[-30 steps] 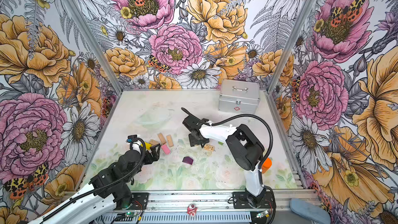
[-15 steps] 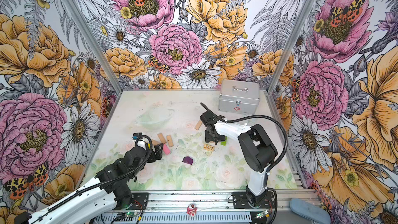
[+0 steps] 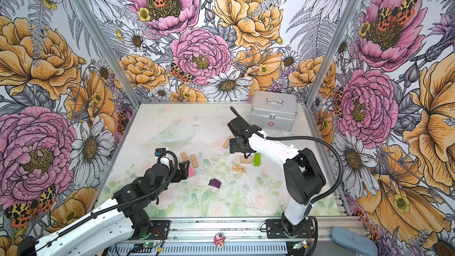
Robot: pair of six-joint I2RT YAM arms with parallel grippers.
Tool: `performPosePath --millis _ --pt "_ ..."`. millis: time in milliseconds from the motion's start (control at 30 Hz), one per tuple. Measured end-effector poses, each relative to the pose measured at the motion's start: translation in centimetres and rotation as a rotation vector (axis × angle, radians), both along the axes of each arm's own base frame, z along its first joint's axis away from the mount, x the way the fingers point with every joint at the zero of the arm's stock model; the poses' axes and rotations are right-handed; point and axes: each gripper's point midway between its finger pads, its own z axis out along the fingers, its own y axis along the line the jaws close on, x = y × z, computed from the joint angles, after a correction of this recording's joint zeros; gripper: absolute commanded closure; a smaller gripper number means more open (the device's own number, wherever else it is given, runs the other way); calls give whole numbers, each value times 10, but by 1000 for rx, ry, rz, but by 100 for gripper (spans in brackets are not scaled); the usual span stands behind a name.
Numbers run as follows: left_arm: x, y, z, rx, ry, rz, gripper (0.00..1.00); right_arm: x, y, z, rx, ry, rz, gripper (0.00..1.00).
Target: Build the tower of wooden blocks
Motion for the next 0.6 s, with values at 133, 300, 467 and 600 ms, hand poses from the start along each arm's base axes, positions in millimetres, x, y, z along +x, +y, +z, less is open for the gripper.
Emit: performPosePath --millis 133,300,467,600 --pt "0 0 0 0 -2 0 1 22 24 -4 29 3 12 20" --pt "1 3 4 -2 -13 8 1 40 40 -32 25 60 0 23" --pt "4 6 6 -10 -20 18 1 50 49 -49 19 97 -9 27" --pt "7 7 7 -22 -23 24 1 59 55 -52 22 104 -18 32"
